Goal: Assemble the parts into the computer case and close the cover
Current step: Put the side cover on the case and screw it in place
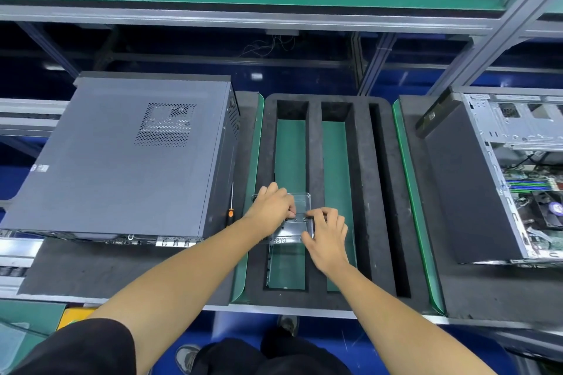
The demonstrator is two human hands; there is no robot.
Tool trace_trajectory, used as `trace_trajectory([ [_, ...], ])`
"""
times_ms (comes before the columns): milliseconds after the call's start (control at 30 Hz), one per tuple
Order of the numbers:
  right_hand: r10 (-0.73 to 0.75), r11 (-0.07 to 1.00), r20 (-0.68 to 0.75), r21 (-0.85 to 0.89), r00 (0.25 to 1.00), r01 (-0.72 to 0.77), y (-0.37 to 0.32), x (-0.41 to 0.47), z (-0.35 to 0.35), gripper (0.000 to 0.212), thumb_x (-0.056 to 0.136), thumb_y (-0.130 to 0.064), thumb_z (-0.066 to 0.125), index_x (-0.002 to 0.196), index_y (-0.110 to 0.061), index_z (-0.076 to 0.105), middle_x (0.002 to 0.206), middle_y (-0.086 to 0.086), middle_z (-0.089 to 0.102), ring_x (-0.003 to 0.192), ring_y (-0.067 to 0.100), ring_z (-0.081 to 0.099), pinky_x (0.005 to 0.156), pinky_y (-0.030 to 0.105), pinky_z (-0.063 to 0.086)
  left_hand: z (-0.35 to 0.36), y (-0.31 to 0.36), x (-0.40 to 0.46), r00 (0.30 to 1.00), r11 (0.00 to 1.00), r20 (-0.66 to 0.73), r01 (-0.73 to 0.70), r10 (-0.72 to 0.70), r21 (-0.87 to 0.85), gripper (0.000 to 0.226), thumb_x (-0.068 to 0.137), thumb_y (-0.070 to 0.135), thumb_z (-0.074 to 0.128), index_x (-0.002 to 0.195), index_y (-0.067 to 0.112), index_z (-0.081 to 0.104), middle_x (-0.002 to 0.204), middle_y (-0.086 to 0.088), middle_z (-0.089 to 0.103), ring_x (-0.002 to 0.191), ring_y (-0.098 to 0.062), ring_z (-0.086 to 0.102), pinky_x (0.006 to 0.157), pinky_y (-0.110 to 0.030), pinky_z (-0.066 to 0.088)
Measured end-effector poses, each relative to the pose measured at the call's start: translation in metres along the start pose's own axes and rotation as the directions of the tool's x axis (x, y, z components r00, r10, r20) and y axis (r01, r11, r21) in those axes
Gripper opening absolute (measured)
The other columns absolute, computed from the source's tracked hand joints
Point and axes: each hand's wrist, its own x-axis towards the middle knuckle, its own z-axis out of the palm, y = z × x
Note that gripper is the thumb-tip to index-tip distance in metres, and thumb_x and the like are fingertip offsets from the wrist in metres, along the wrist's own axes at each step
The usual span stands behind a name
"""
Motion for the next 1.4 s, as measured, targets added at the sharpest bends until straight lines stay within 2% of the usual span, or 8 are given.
trace_trajectory([
  [167, 0.003, 1.0, -0.003, 0.009, 1.0, -0.003, -0.003, 0.0, -0.001, 0.038, 0.088, -0.026, 0.059, 0.125, -0.028, 0.053, 0.122, -0.004, 0.036, 0.112, 0.015, 0.031, 0.1, 0.036, 0.03, -0.001, -0.002, -0.004, 0.993, 0.971, -0.017, 0.114, -0.121, -0.21, 0.028, 0.1, 0.011, 0.051, 0.077, 0.026, 0.047, 0.078, 0.011, 0.045, 0.086, -0.018, 0.034, 0.077, -0.035, 0.029],
  [333, -0.028, 1.0, -0.008, -0.003, 1.0, 0.028, -0.009, 0.001, -0.004, 0.037, 0.089, -0.026, 0.059, 0.125, -0.028, 0.052, 0.124, -0.003, 0.036, 0.114, 0.017, 0.03, 0.102, 0.037, 0.029, 0.0, -0.013, -0.014, 0.987, 0.929, -0.079, 0.103, -0.14, -0.357, 0.018, 0.097, 0.029, 0.065, 0.093, 0.027, 0.049, 0.083, 0.015, 0.057, 0.091, -0.013, 0.041, 0.081, -0.032, 0.031],
  [633, 0.009, 1.0, -0.027, 0.004, 1.0, -0.009, -0.006, -0.003, -0.001, 0.034, 0.089, -0.025, 0.06, 0.122, -0.025, 0.054, 0.122, -0.003, 0.036, 0.111, 0.016, 0.029, 0.1, 0.037, 0.029, -0.002, -0.004, -0.006, 0.993, 0.992, -0.052, -0.113, 0.11, -0.054, 0.011, 0.094, 0.035, 0.068, 0.105, 0.033, 0.066, 0.099, 0.009, 0.055, 0.101, -0.016, 0.049, 0.088, -0.032, 0.031],
  [867, 0.015, 1.0, -0.032, 0.017, 0.999, -0.015, -0.003, -0.003, -0.001, 0.033, 0.087, -0.027, 0.059, 0.12, -0.027, 0.053, 0.121, -0.006, 0.033, 0.112, 0.016, 0.028, 0.099, 0.036, 0.026, -0.004, 0.002, 0.007, 0.989, 0.982, 0.051, -0.147, 0.142, 0.119, 0.01, 0.098, 0.034, 0.063, 0.106, 0.03, 0.067, 0.106, 0.006, 0.059, 0.107, -0.017, 0.047, 0.084, -0.031, 0.026],
  [933, 0.019, 1.0, -0.047, 0.021, 0.999, -0.018, -0.004, -0.002, -0.002, 0.033, 0.087, -0.026, 0.058, 0.119, -0.027, 0.053, 0.119, -0.007, 0.031, 0.109, 0.013, 0.024, 0.097, 0.034, 0.024, -0.007, 0.004, 0.007, 0.996, 0.996, 0.058, -0.077, 0.075, 0.038, 0.011, 0.098, 0.033, 0.064, 0.106, 0.027, 0.067, 0.107, 0.005, 0.061, 0.107, -0.017, 0.048, 0.09, -0.032, 0.03],
  [1000, 0.021, 0.999, -0.071, 0.03, 0.997, -0.019, -0.005, -0.001, -0.003, 0.032, 0.086, -0.025, 0.058, 0.118, -0.027, 0.054, 0.117, -0.009, 0.029, 0.105, 0.01, 0.021, 0.096, 0.033, 0.022, -0.01, 0.003, 0.002, 0.997, 0.973, 0.01, 0.071, -0.071, -0.222, 0.008, 0.098, 0.028, 0.065, 0.104, 0.022, 0.067, 0.106, 0.004, 0.067, 0.105, -0.017, 0.054, 0.096, -0.034, 0.037],
  [1133, 0.002, 0.999, -0.106, 0.049, 0.994, 0.004, -0.013, 0.004, -0.008, 0.033, 0.083, -0.032, 0.05, 0.116, -0.028, 0.054, 0.114, -0.013, 0.024, 0.103, 0.009, 0.019, 0.092, 0.033, 0.021, -0.008, -0.008, -0.02, 0.948, 0.631, -0.011, 0.204, -0.319, -0.748, 0.005, 0.103, 0.015, 0.055, 0.102, 0.013, 0.059, 0.097, 0.002, 0.072, 0.081, -0.012, 0.059, 0.072, -0.017, 0.047],
  [1400, -0.03, 0.999, -0.083, 0.009, 0.996, 0.031, -0.024, 0.014, -0.012, 0.033, 0.086, -0.022, 0.062, 0.118, -0.024, 0.055, 0.117, -0.006, 0.033, 0.103, 0.012, 0.021, 0.095, 0.034, 0.023, -0.003, -0.018, -0.037, 0.959, 0.661, -0.002, 0.195, -0.285, -0.725, 0.009, 0.097, 0.017, 0.065, 0.101, 0.013, 0.058, 0.096, -0.005, 0.07, 0.089, -0.013, 0.066, 0.076, -0.023, 0.049],
])
